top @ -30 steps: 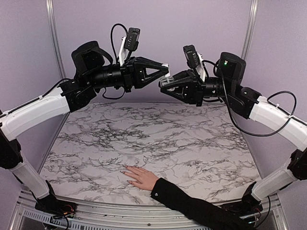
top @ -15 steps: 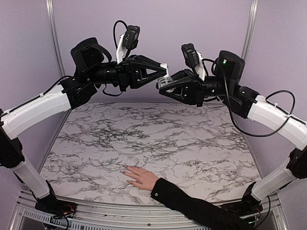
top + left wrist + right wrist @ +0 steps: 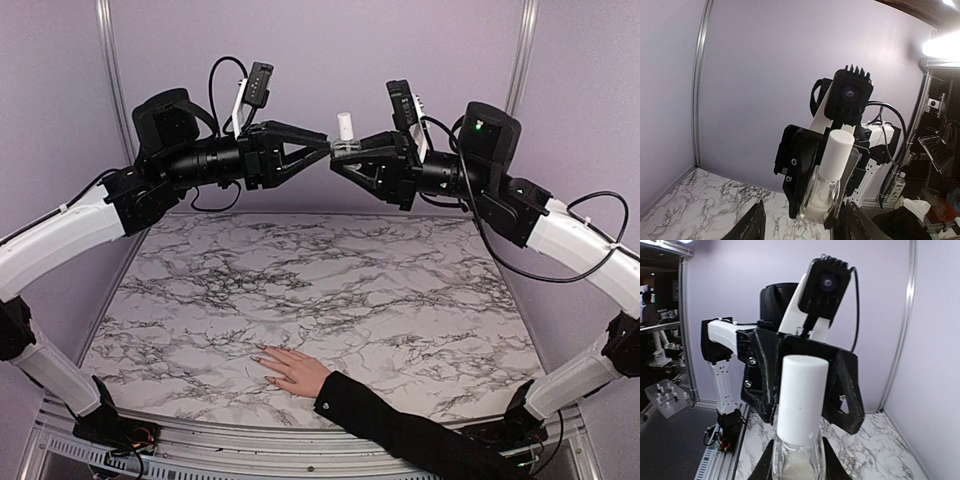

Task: Paint the nails
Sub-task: Screw the nail polish bottle.

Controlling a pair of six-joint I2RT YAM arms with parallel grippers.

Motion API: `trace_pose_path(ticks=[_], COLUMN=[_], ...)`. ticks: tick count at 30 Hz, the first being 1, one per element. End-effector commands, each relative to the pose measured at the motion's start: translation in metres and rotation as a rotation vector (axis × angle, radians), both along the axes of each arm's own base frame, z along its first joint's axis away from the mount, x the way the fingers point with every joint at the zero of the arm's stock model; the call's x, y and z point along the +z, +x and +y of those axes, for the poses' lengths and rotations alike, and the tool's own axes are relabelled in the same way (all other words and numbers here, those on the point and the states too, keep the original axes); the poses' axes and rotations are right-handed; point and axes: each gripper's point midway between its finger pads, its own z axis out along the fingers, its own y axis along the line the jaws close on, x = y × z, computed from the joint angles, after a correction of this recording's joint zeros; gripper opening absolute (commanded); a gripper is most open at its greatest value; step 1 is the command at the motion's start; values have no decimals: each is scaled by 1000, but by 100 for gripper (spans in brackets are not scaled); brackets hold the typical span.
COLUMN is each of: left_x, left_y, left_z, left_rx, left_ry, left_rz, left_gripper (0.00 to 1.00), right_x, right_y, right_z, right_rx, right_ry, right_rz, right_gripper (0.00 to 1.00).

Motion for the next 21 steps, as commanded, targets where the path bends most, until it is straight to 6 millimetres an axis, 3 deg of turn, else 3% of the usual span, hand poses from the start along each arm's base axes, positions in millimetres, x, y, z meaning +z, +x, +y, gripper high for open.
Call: trace_pose_path(ticks=[1,8,21], left_x=[1,7,8], left_y=[30,45,73], left_z=[16,1,-19], left_rx=[239,422,526], left_ry=[0,-7,-50], left_rz=[26,56,139], left_gripper=[55,55,50], right_x=[36,7,-18], right_y=[45,84,88], right_z=[-27,-34,-24], right_rx=[-380,-647,-685], right_ry=[54,-51,-128], right_rz=[-87,-75,-87], right_gripper=[0,0,0])
